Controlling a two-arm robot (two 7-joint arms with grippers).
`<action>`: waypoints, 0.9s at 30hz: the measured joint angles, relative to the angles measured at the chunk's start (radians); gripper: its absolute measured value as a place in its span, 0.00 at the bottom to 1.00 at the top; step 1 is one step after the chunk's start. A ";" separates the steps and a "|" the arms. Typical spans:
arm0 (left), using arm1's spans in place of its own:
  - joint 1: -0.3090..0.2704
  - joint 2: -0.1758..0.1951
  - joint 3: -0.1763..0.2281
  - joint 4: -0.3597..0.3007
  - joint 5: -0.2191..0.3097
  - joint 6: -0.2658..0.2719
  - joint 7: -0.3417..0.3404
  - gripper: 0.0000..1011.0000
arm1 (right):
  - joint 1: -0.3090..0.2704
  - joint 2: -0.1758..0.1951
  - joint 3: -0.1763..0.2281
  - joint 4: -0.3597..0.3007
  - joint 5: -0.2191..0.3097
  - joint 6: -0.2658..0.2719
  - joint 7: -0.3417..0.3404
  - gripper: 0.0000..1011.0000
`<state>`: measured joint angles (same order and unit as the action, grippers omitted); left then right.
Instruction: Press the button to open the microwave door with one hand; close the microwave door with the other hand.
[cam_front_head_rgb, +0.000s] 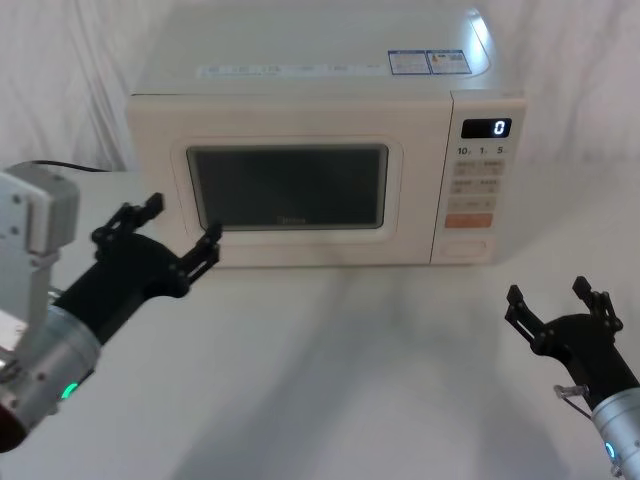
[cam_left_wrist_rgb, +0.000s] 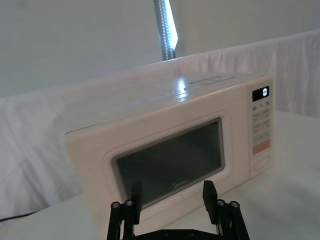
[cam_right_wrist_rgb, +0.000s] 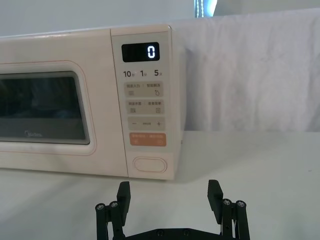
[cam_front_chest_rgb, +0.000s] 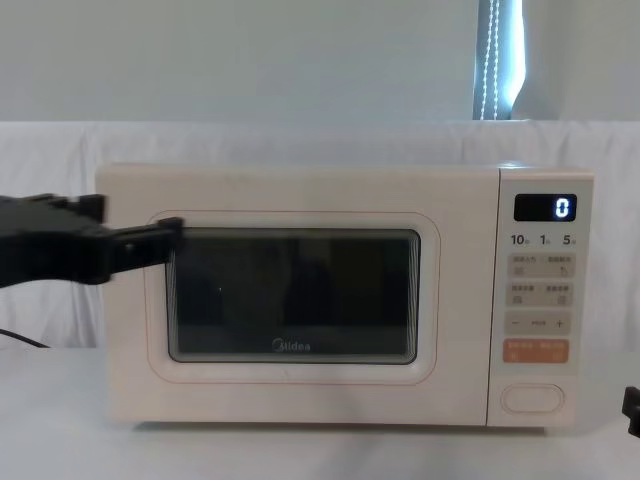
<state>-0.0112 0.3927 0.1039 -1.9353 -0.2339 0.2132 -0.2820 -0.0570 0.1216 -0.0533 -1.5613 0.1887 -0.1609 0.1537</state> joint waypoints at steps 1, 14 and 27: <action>0.021 0.009 -0.016 -0.012 -0.007 -0.007 0.002 0.80 | 0.000 0.000 0.000 0.000 0.000 0.000 0.000 0.99; 0.181 0.005 -0.132 -0.046 -0.049 -0.069 0.060 0.99 | 0.000 0.000 0.000 0.000 0.000 0.000 0.000 0.99; 0.229 -0.046 -0.145 -0.014 -0.042 -0.107 0.101 0.99 | 0.000 0.000 0.000 0.000 0.000 0.000 0.000 0.99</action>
<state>0.2178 0.3470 -0.0413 -1.9489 -0.2763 0.1064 -0.1814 -0.0570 0.1216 -0.0534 -1.5613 0.1887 -0.1609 0.1538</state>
